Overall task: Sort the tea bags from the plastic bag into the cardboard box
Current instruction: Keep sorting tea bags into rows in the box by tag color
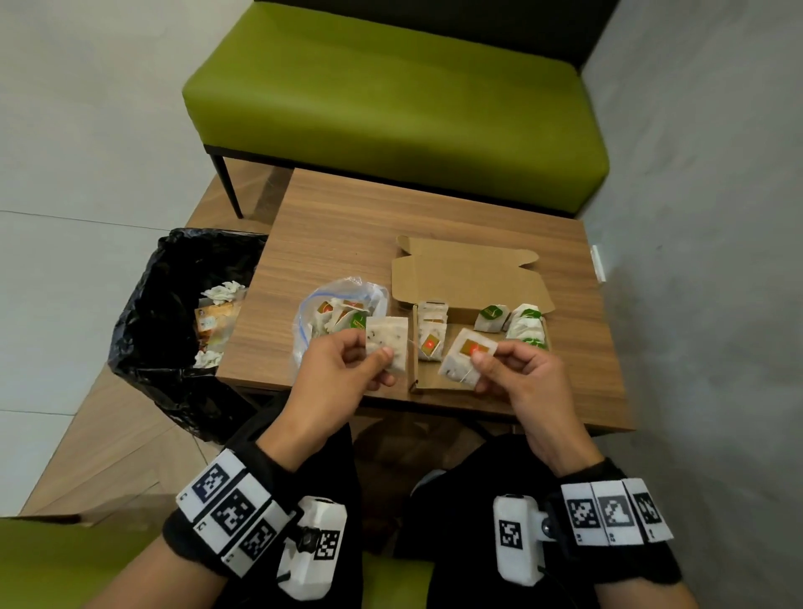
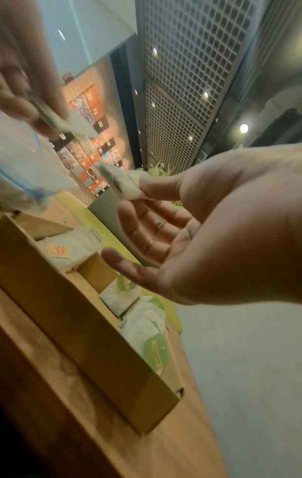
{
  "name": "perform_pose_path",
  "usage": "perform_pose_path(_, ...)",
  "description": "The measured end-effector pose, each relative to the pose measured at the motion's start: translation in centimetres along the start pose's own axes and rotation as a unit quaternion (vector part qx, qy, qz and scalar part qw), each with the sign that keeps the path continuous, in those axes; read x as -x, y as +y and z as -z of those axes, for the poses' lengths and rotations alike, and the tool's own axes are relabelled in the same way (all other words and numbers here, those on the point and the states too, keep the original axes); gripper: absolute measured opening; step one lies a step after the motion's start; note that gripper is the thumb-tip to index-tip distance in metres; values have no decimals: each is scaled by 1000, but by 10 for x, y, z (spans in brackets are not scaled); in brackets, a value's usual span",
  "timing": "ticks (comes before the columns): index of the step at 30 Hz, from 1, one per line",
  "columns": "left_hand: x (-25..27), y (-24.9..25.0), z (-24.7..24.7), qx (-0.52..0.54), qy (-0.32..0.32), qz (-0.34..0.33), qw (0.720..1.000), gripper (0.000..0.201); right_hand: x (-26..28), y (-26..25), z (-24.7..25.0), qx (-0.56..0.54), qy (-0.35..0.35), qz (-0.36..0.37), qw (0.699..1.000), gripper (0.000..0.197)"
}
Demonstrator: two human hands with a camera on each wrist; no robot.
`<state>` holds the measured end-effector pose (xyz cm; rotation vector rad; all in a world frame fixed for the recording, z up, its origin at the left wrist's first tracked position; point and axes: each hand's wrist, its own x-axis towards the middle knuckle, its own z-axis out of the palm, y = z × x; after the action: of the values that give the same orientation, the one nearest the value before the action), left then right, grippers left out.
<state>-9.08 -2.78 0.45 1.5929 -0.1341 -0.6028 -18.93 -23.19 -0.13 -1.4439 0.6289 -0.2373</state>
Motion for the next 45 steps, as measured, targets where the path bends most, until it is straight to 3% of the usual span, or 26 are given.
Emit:
perform_pose_path(3,1,-2,2,-1,3,8,1000,9,-9,-6,10,-15,-3,-2,1000,21)
perform_pose_path(10,2,1,-5,14,11,-1,1000,8,-7,-5,1,4,-81,35,996,20)
perform_pose_path(16,3,18,0,115,44,-42,991,15,-8,1,0,12,-26,13,1000,25)
perform_pose_path(20,2,25,4,115,62,-87,988,16,-12,5,3,19,6,1,1000,13)
perform_pose_path(25,5,24,14,73,75,-137,985,14,-32,6,7,181,32,-6,983,7)
perform_pose_path(28,6,21,20,53,80,-149,984,14,-49,8,0,239,-10,-6,971,7)
perform_pose_path(32,9,18,22,41,58,-146,987,13,-67,15,-13,255,-90,-81,959,8)
perform_pose_path(34,10,17,22,43,33,-135,989,14,-74,20,-19,286,-97,-96,948,10)
perform_pose_path(41,11,11,23,27,21,-121,992,14,-82,32,-28,376,-45,-43,925,11)
perform_pose_path(45,10,11,24,24,18,-115,993,13,-82,32,-32,421,-84,-30,903,19)
